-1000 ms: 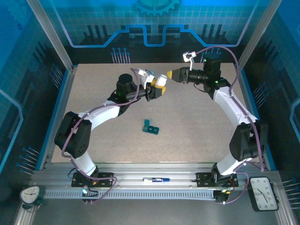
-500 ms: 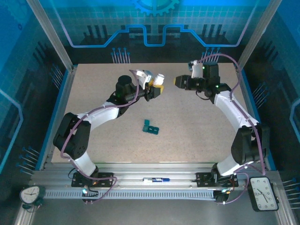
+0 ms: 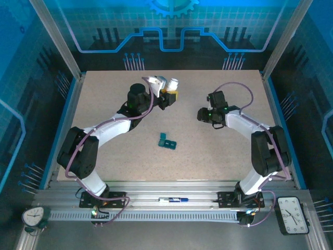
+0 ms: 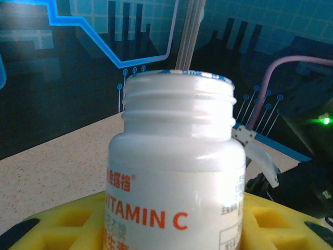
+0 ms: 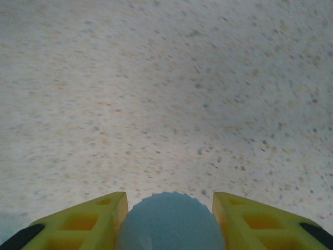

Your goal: Sort the pills into containers

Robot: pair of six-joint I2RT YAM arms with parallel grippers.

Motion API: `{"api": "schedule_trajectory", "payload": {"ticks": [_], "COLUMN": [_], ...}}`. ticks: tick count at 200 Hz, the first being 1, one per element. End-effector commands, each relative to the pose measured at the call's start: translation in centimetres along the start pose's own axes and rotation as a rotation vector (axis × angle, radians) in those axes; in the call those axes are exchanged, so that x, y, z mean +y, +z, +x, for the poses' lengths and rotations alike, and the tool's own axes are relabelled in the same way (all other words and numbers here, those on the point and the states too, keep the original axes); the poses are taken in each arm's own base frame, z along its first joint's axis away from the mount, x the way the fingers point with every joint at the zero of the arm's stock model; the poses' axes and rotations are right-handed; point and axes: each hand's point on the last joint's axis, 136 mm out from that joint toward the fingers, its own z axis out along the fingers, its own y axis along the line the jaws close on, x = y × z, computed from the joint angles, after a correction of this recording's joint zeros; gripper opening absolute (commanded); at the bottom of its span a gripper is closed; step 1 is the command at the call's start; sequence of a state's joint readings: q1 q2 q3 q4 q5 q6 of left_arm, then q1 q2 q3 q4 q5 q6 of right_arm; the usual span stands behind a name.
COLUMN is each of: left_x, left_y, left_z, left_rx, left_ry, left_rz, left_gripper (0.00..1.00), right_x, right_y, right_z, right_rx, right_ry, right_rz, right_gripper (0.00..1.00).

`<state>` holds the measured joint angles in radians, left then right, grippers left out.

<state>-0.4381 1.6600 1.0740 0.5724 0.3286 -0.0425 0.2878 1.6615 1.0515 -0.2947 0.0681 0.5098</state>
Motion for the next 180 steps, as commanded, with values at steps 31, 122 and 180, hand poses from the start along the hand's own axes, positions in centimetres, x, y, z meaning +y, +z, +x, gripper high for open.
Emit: {"api": "schedule_trajectory", "payload": {"ticks": [31, 122, 180], "left_x": [0.4, 0.5, 0.6], "left_y": [-0.6, -0.4, -0.4], "left_z": [-0.7, -0.5, -0.4], "left_rx": [-0.015, -0.009, -0.005], "left_ry": [0.03, 0.022, 0.021], "left_rz": [-0.029, -0.028, -0.032], "left_gripper": [0.0, 0.0, 0.0], "right_x": [-3.0, -4.1, -3.4], "right_y": [2.3, 4.2, 4.0], "right_z": [1.3, 3.6, 3.2], "right_rx": [-0.009, 0.077, 0.083], "right_ry": [0.092, 0.1, 0.087], "right_rz": [0.152, 0.203, 0.176], "right_gripper": [0.47, 0.59, 0.67]}}
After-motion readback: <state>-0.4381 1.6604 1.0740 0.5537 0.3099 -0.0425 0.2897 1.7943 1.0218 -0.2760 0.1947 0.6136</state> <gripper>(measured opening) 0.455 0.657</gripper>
